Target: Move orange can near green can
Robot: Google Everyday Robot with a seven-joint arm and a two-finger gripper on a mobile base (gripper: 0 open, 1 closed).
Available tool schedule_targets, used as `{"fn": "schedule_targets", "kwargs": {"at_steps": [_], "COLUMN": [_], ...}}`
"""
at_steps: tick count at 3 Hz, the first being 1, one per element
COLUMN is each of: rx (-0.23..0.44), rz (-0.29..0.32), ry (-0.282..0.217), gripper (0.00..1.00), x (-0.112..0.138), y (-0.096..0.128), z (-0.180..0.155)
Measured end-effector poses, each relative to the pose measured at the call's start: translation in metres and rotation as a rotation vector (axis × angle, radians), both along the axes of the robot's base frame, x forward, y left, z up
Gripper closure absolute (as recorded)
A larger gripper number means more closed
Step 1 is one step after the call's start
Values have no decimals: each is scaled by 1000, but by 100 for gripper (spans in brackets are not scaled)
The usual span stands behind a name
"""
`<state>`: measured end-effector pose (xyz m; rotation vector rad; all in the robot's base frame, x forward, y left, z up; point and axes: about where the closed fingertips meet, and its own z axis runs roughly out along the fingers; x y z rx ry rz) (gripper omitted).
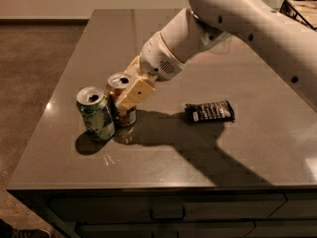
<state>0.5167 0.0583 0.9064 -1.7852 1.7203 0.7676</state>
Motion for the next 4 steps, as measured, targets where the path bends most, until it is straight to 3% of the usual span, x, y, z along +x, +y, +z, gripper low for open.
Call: {"fn": "schedule_targets", "kwargs": {"at_steps": [2,3,4], "rx": [-6,-6,-6], "rz": [7,10,10], "ry": [5,5,5], "gripper": [13,0,0], "x": [1,1,1], "y": [1,2,2], "z": [-8,-8,-8]}}
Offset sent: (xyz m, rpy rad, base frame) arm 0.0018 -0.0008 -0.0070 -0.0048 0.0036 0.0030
